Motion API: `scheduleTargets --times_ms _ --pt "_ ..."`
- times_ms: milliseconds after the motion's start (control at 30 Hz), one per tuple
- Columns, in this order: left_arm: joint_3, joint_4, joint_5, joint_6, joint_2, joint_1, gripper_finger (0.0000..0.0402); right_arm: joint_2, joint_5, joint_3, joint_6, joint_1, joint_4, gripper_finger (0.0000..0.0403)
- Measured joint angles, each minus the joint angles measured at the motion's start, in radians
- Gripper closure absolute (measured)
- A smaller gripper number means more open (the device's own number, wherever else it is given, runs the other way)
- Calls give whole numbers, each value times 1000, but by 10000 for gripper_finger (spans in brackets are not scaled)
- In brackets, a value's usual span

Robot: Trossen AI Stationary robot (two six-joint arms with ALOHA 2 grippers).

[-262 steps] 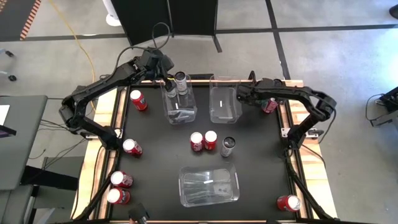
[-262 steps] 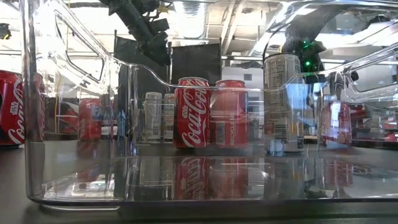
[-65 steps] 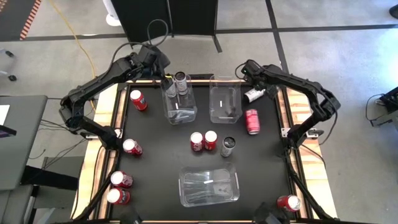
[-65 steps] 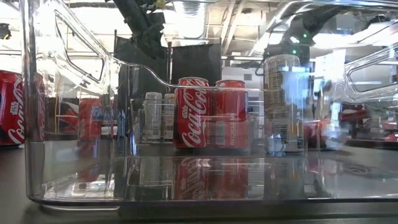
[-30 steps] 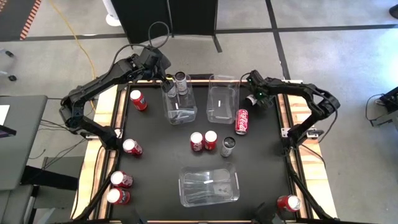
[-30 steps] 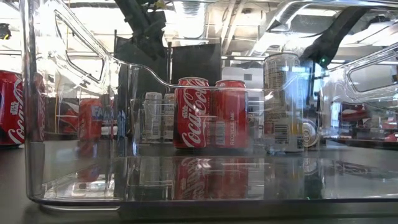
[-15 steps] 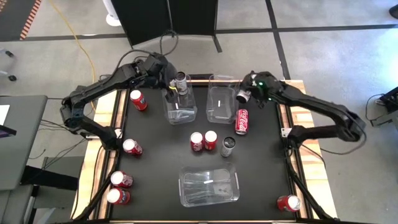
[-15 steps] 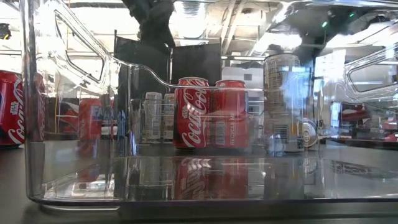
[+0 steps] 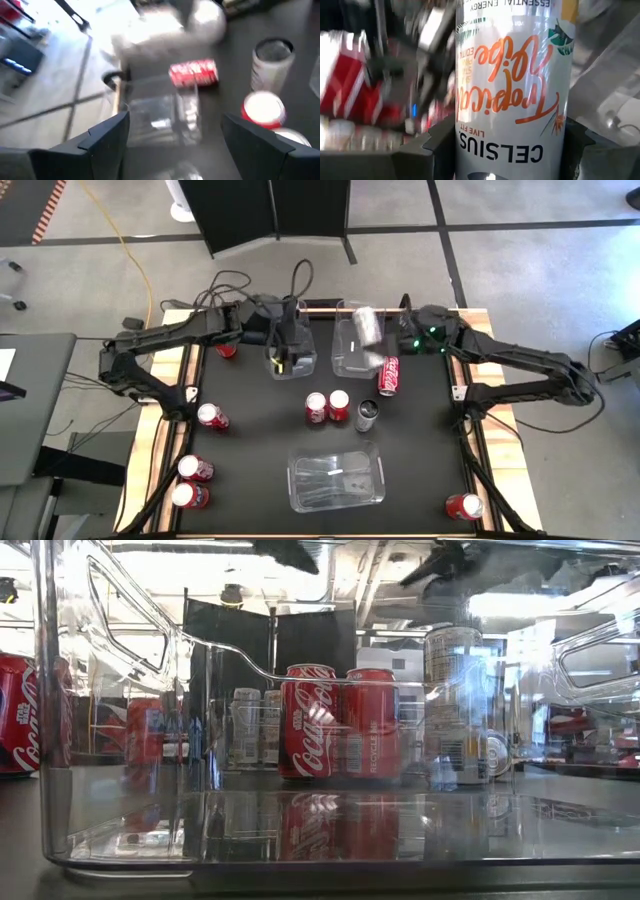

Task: Sort soda cans
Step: Put the top white soda can into the left transparent bin

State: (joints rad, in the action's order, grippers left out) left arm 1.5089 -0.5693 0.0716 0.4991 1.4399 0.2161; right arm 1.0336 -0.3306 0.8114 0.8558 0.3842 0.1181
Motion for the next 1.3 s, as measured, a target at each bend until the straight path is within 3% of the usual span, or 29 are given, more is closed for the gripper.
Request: scheduleTargets --times_ms 100,200,300,500,767,1300 --pt "0 42 9 -166 0 -27 93 40 -71 -1 -60 -55 -35 157" --pt "0 11 -133 -392 1 -14 91 75 -88 8 -118 -108 -66 158" --pt "-10 6 -205 -504 2 -6 86 117 -88 33 -186 -147 -36 158" --pt "-11 7 -312 -593 2 -8 59 206 -134 126 -329 -173 -10 158" --pt "-10 6 -325 -682 2 -11 5 344 -216 286 -487 -184 110 158" --pt "-11 24 -400 -683 2 -6 11 393 -220 428 -577 -178 164 158"
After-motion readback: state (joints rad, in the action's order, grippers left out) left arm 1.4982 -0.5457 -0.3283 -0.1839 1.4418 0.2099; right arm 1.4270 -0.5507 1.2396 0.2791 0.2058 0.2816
